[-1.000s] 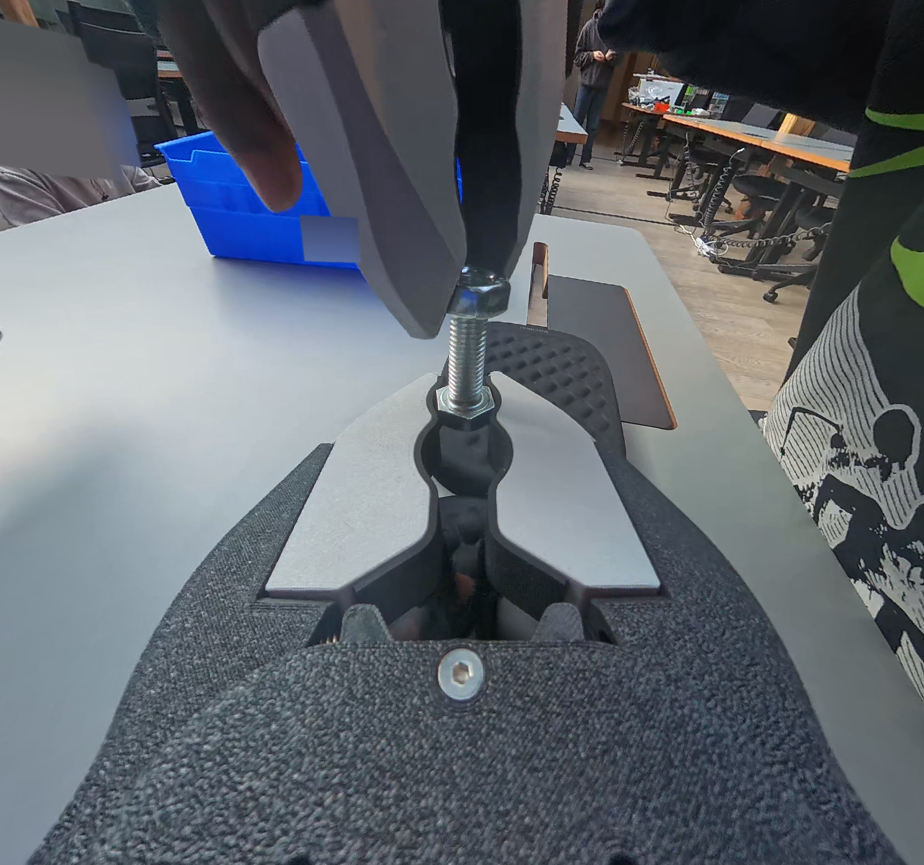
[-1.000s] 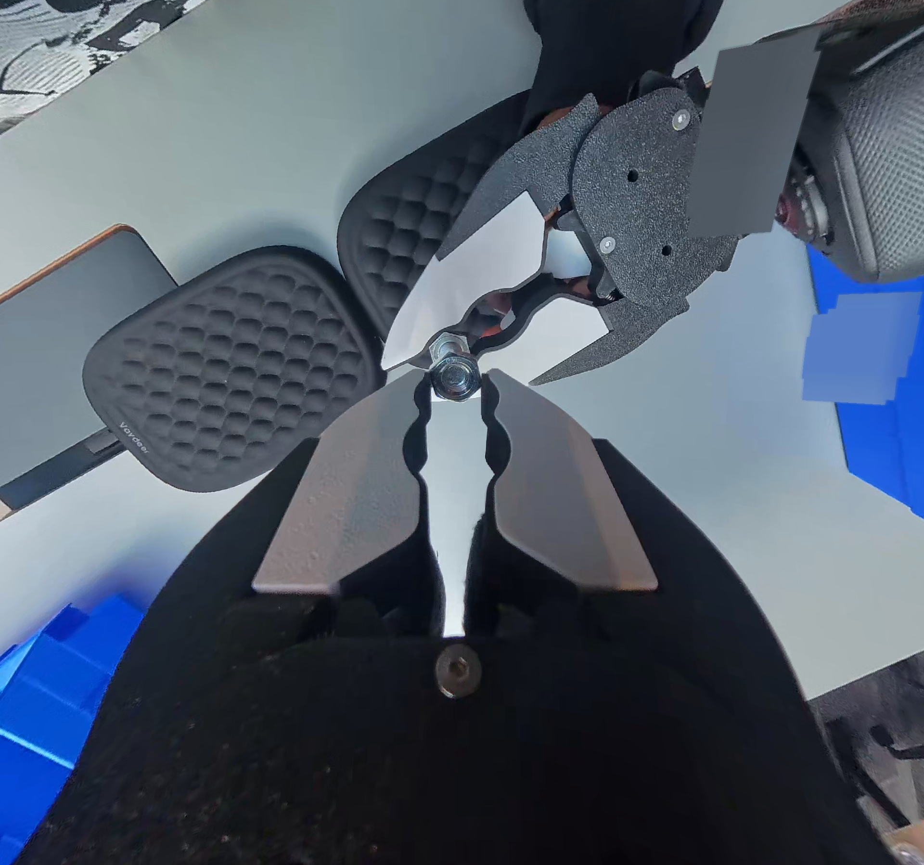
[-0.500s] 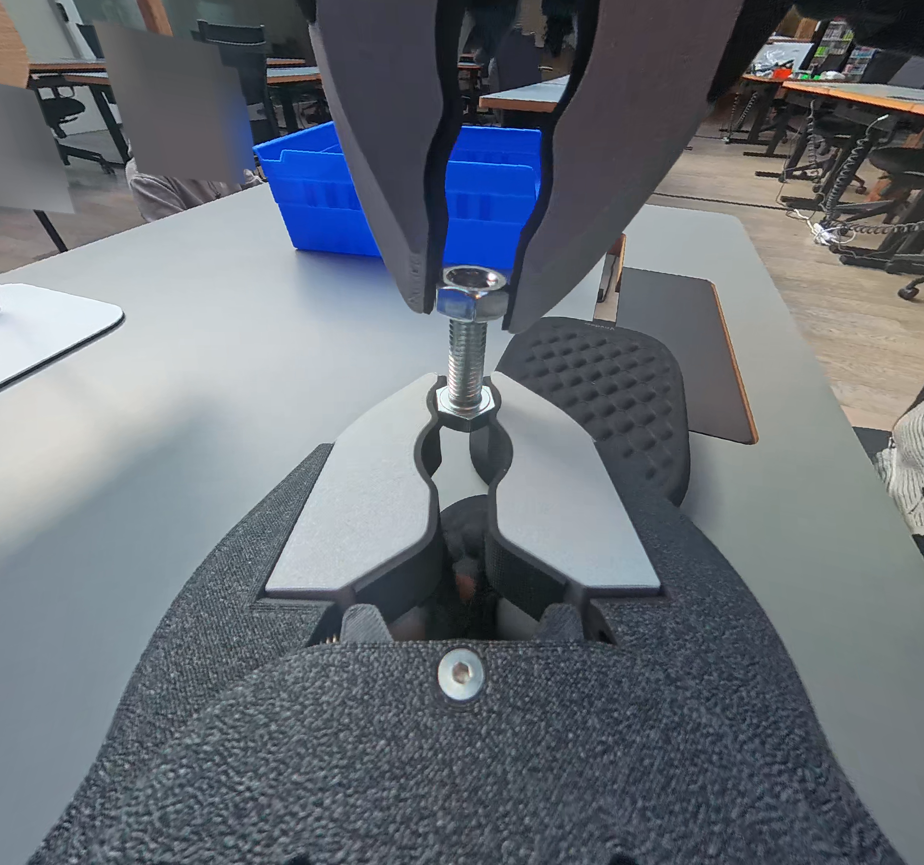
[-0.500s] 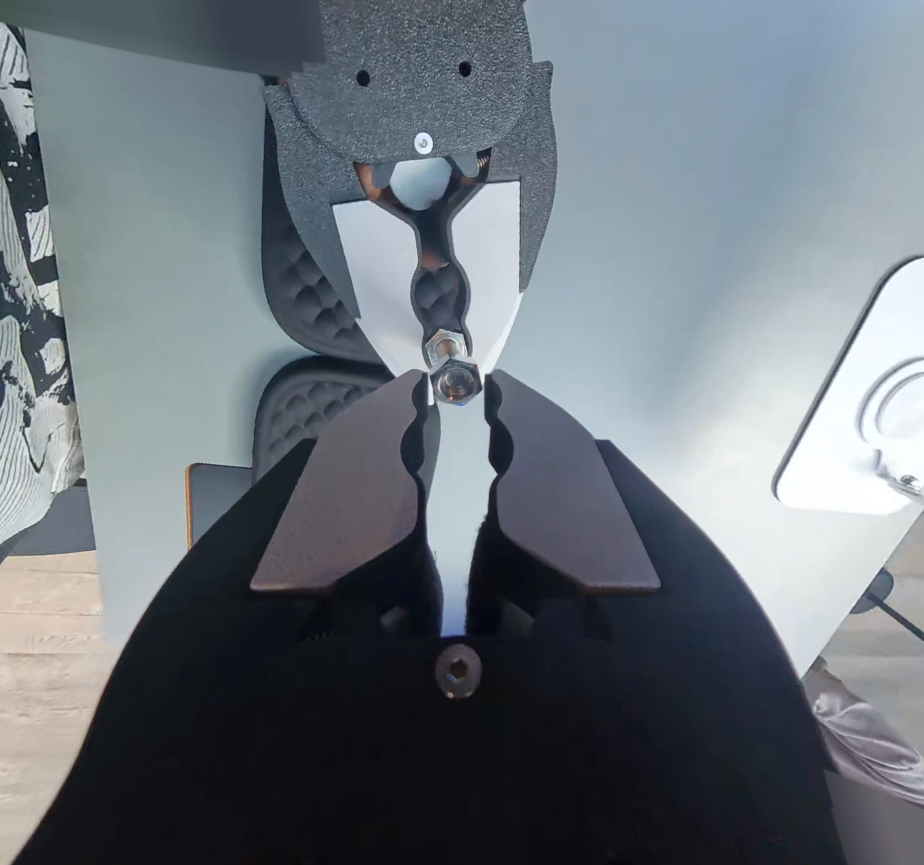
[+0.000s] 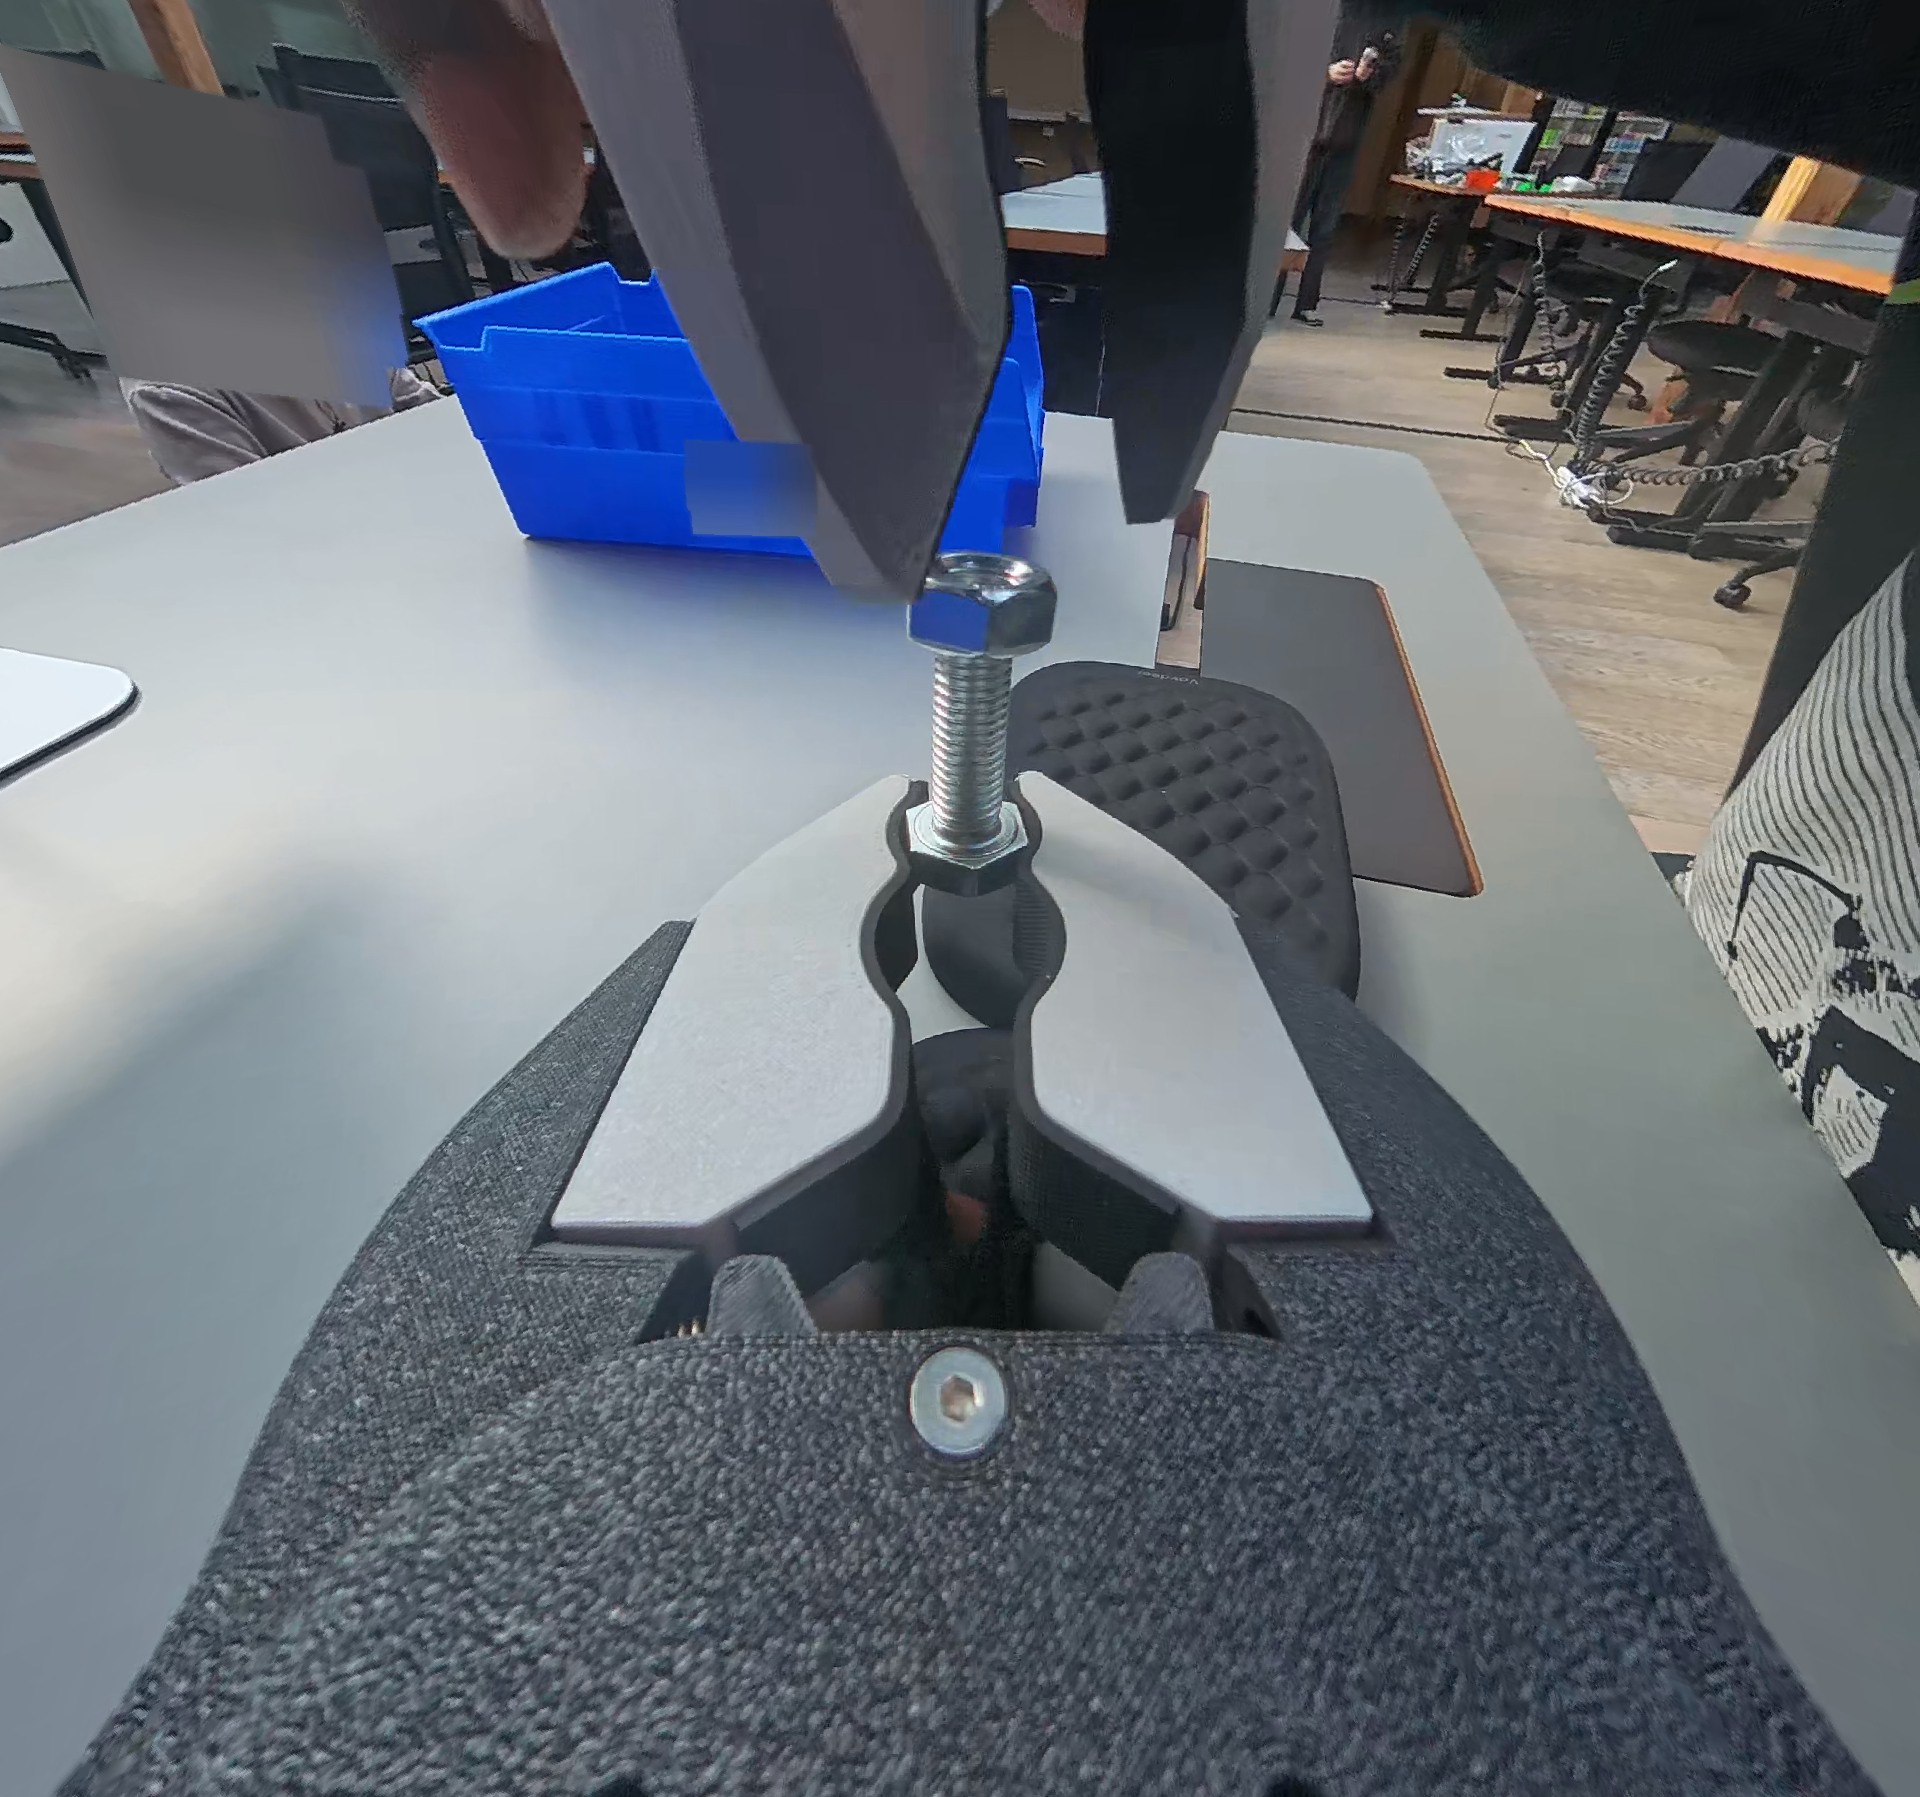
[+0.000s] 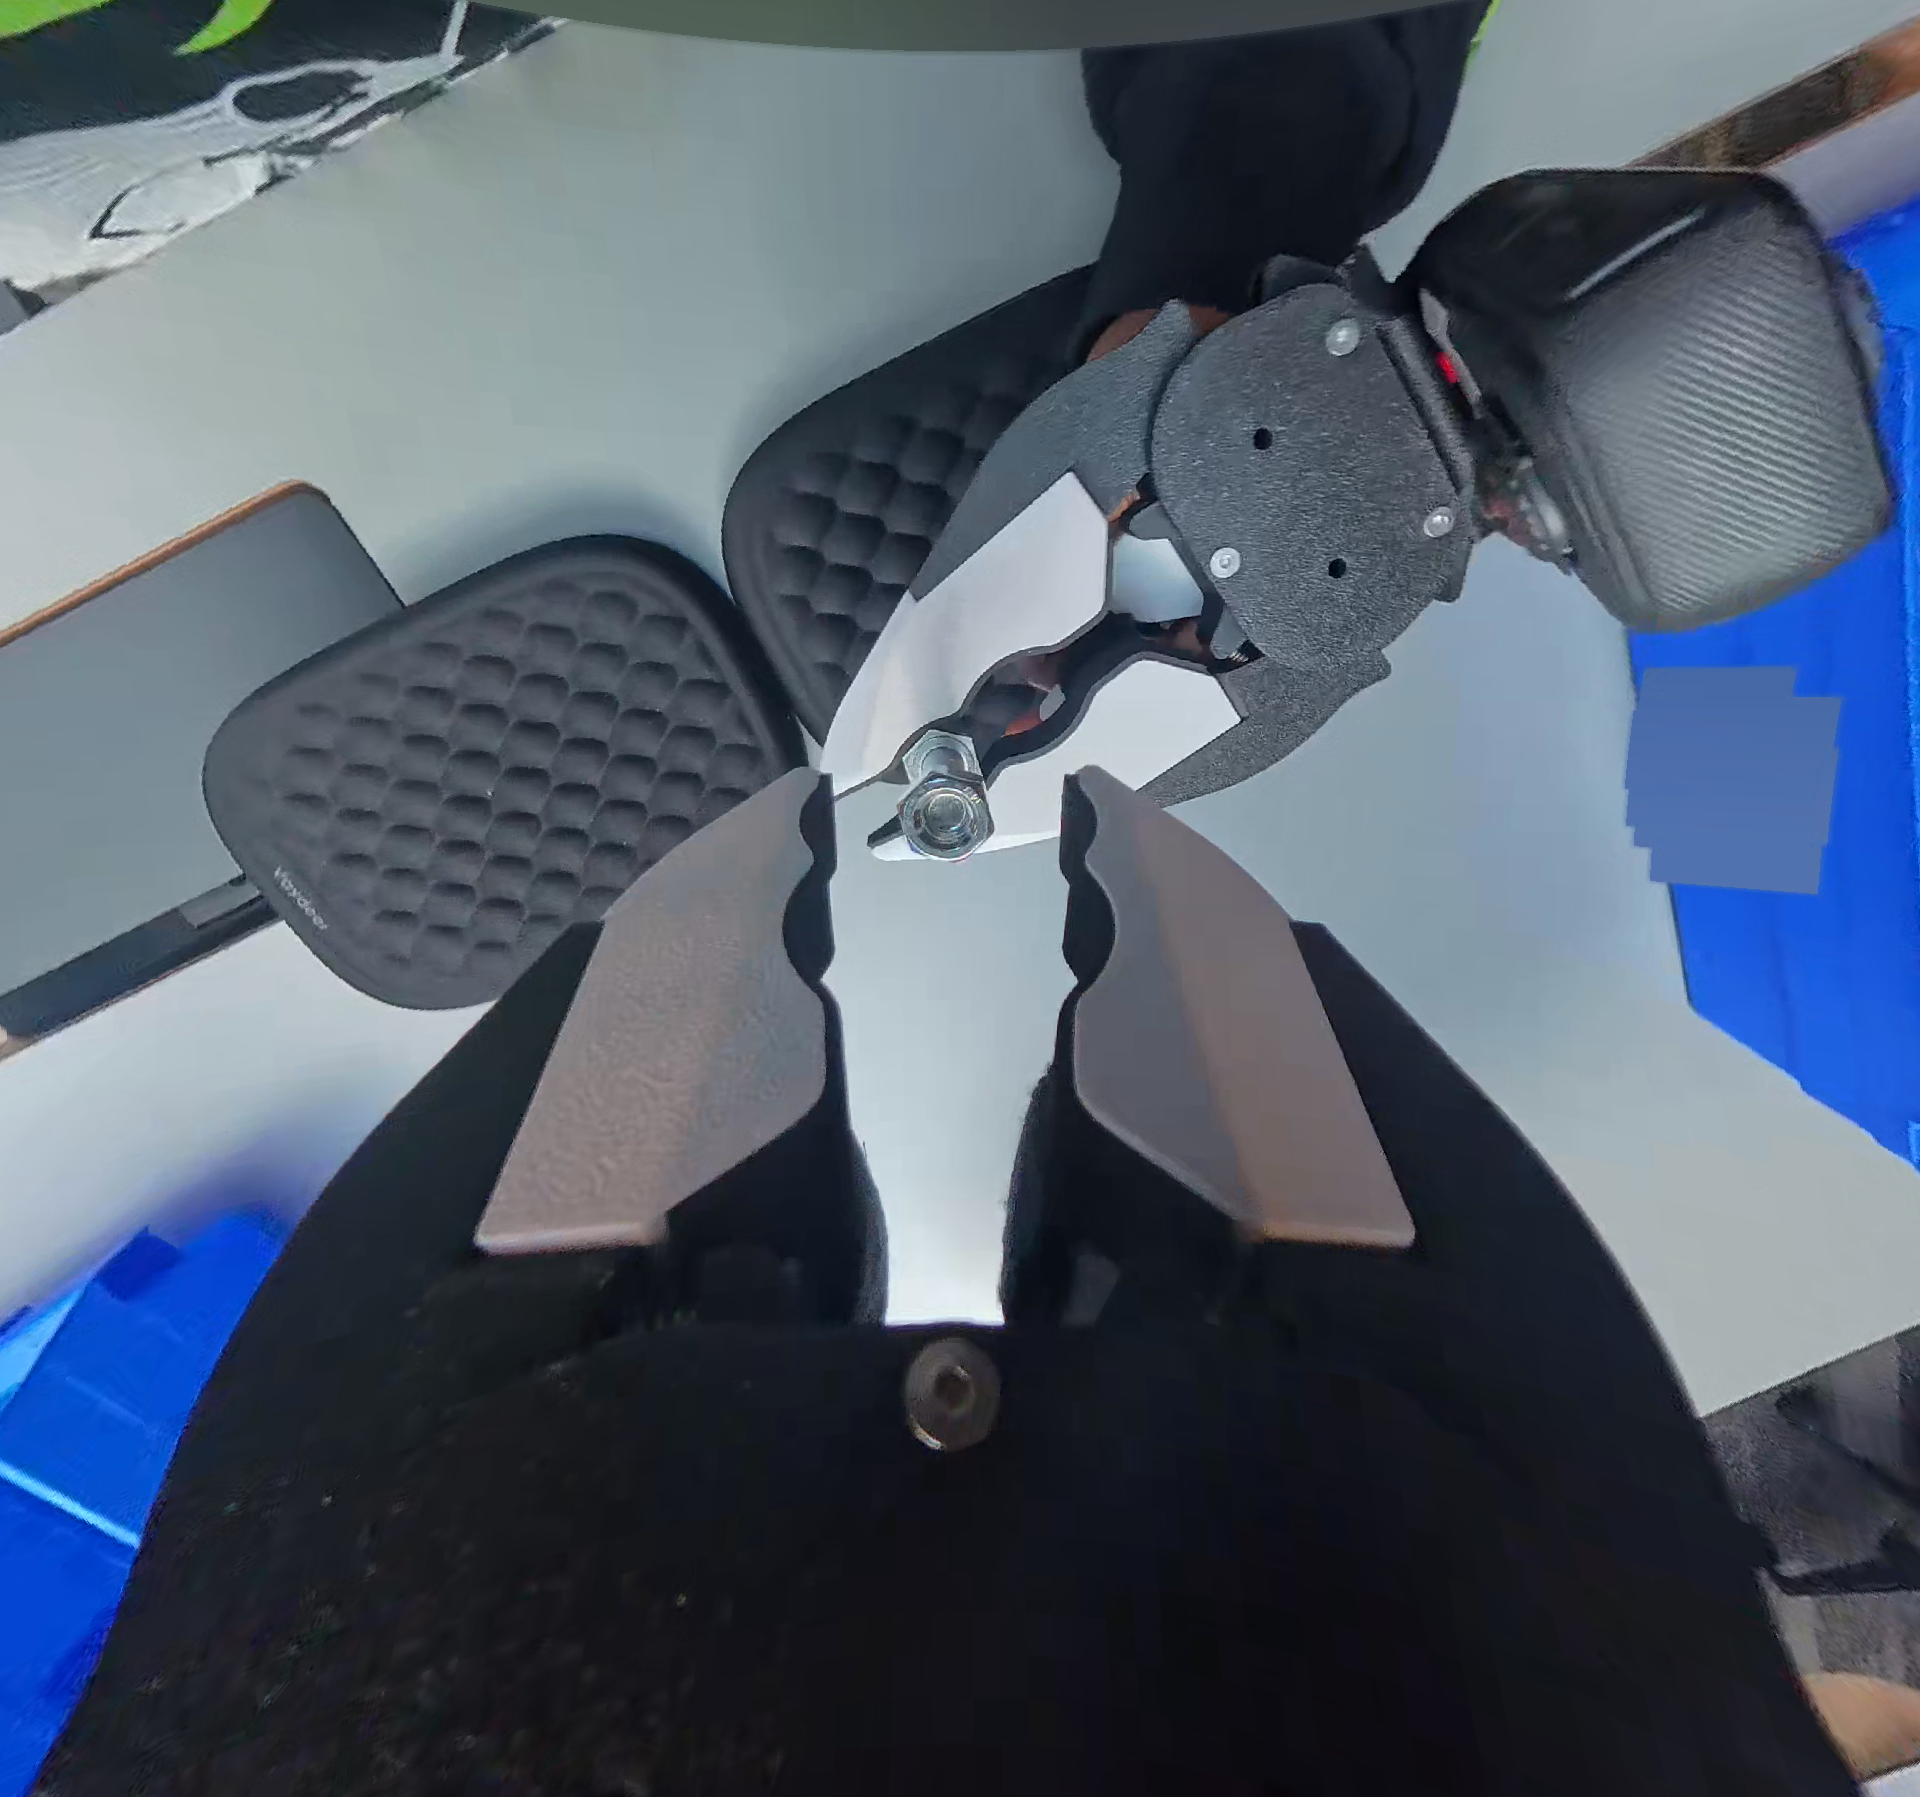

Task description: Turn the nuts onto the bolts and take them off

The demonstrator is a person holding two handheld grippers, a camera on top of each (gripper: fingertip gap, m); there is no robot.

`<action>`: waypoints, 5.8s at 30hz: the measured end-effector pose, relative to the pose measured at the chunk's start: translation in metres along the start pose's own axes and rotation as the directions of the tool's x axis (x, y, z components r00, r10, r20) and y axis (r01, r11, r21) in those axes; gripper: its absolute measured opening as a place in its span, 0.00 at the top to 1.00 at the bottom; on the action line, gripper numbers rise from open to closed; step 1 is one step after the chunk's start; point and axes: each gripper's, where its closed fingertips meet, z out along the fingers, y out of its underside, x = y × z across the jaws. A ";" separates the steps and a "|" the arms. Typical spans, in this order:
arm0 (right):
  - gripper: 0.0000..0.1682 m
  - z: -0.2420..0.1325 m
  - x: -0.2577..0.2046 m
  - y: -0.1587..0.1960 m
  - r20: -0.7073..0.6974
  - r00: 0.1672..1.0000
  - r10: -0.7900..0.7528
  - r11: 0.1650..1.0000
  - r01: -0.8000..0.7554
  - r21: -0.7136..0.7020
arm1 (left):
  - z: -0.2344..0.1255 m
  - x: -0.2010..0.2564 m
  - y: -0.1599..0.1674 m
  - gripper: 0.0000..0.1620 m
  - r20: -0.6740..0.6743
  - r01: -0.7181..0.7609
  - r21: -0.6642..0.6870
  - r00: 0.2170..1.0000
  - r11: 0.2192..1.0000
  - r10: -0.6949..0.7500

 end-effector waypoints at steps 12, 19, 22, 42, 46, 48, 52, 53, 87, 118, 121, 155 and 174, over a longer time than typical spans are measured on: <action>0.90 0.010 -0.001 0.004 0.040 0.999 -0.031 0.999 0.032 -0.002 | -0.001 0.003 -0.001 0.91 -0.034 0.003 0.009 0.999 1.000 -0.003; 0.90 0.009 0.004 0.007 -0.075 0.929 0.362 0.932 -0.363 0.001 | -0.002 -0.001 -0.002 0.92 -0.001 0.011 0.021 1.000 1.000 -0.011; 0.90 0.009 0.005 0.008 -0.145 0.826 0.545 0.836 -0.548 0.016 | -0.002 -0.002 -0.002 0.92 0.011 0.004 0.021 1.000 1.000 -0.005; 0.72 -0.002 -0.004 0.004 -0.147 0.982 0.119 0.991 -0.125 -0.036 | -0.001 0.003 -0.001 0.91 -0.025 -0.011 0.008 1.000 1.000 0.011; 0.79 0.006 -0.005 0.001 -0.013 1.000 -0.018 0.999 0.018 -0.036 | -0.002 0.004 -0.001 0.92 -0.040 -0.007 0.012 0.999 1.000 0.008; 0.83 0.010 -0.004 0.005 0.013 0.999 -0.049 0.996 0.050 -0.071 | -0.002 0.004 -0.001 0.92 -0.045 -0.003 0.014 0.999 1.000 0.004; 0.90 0.014 -0.002 0.005 -0.009 1.000 -0.028 0.998 0.028 -0.059 | -0.001 0.005 -0.001 0.92 -0.050 -0.006 0.009 0.999 1.000 0.006; 0.90 0.014 -0.002 0.005 -0.024 1.000 0.012 0.998 -0.013 -0.053 | -0.001 0.005 -0.001 0.91 -0.046 -0.006 0.010 0.999 1.000 0.007; 0.45 -0.013 0.019 -0.007 -0.146 0.426 0.893 0.218 -0.125 0.968 | -0.005 0.005 -0.014 0.92 -0.113 0.051 0.107 0.993 0.993 -0.039; 0.70 0.005 -0.005 -0.014 -0.220 0.349 0.911 0.282 -0.139 0.949 | -0.003 0.017 -0.008 0.91 -0.185 0.033 0.077 0.983 0.996 -0.018; 0.80 0.003 -0.012 -0.016 -0.238 0.350 0.906 0.297 -0.125 0.947 | -0.004 0.015 -0.009 0.91 -0.181 0.042 0.084 0.983 0.996 -0.026; 0.66 0.010 0.009 -0.021 -0.161 0.427 0.890 0.242 -0.141 0.960 | -0.005 0.018 -0.006 0.91 -0.207 0.022 0.059 0.978 0.998 -0.010; 0.98 -0.001 -0.019 -0.011 -0.218 0.331 0.918 0.264 -0.102 0.959 | -0.005 0.017 -0.006 0.91 -0.203 0.021 0.059 0.979 0.998 -0.009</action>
